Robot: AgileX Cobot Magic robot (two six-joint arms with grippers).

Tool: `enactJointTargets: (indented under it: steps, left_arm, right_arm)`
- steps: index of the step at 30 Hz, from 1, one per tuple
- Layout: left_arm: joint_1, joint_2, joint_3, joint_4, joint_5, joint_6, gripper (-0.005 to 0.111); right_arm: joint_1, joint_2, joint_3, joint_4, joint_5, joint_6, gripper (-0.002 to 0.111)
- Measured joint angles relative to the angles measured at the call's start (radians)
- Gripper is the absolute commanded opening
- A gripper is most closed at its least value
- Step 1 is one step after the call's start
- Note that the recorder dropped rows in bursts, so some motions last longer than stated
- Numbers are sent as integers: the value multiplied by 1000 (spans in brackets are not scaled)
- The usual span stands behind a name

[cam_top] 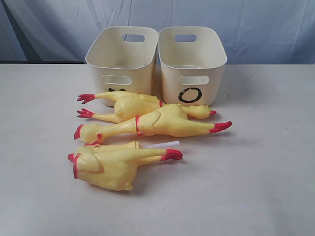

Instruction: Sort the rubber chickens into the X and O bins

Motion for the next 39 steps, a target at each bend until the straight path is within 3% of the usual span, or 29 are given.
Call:
enactJointTargets:
  steps: [7,11,17,22,29,39]
  left_arm:
    - [0,0,0,-201,-161,-4,0]
    - [0,0,0,-209,-235,-4,0]
    - [0,0,0,-211,-472,-8,0]
    - [0,0,0,-199,-602,-176,0]
    - [0,0,-15,133,-589,-514,0]
    - [0,212,-238,557,-542,-809,0]
  right_arm:
    - [0,0,0,0,0,0,-1]
    - [0,0,0,0,0,0,-1]
    - [0,0,0,0,0,0,-1]
    - [0,0,0,0,0,0,-1]
    - [0,0,0,0,0,0,-1]
    - [0,0,0,2,0,0,-1]
